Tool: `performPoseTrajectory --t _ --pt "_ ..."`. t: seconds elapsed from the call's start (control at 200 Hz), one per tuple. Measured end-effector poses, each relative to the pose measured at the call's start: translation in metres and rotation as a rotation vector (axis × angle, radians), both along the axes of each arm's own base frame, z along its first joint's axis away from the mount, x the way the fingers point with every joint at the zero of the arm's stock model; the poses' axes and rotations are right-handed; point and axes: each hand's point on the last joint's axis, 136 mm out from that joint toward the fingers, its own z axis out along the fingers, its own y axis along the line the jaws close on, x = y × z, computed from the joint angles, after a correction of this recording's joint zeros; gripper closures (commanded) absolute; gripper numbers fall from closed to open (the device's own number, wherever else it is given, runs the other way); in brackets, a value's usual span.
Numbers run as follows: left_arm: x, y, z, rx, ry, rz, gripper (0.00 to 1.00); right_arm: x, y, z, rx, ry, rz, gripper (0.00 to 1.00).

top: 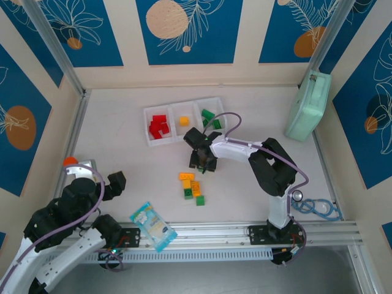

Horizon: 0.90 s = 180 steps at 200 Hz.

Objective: Sort the legos into containers by color
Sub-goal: Pick up the lego from the center of the table, then place the lego in the container.

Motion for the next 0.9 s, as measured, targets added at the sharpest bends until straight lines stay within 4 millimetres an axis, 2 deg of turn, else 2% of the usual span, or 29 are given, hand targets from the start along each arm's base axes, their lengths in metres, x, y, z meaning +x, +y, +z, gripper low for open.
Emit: performPoseTrajectory --t 0.12,0.18,0.29,0.415,0.63,0.72,0.79,0.9 --pt "0.002 -0.002 -0.003 0.032 0.016 -0.012 0.01 0.0 0.0 -0.001 -0.017 -0.004 0.028 0.56" --pt "0.004 -0.004 -0.005 0.053 0.028 -0.02 0.01 0.002 0.001 0.001 -0.024 -0.014 0.048 0.65" --pt "0.006 -0.007 -0.008 0.088 0.05 -0.039 0.01 0.005 0.003 0.004 -0.033 -0.032 0.073 0.71" --pt "0.009 -0.009 -0.012 0.114 0.071 -0.045 0.01 0.005 0.003 0.005 -0.039 -0.037 0.089 0.77" --pt "0.011 -0.011 -0.015 0.143 0.089 -0.054 0.01 0.004 0.002 0.009 -0.045 -0.038 0.116 0.79" --pt "0.011 -0.012 -0.015 0.145 0.089 -0.056 0.01 0.005 0.0 0.021 -0.036 -0.055 0.132 0.8" --pt "0.011 -0.012 -0.015 0.145 0.089 -0.056 0.01 0.011 0.001 0.038 -0.01 -0.088 0.142 0.8" --pt "0.011 -0.012 -0.015 0.145 0.089 -0.056 0.01 0.034 -0.003 0.074 0.047 -0.166 0.131 0.8"
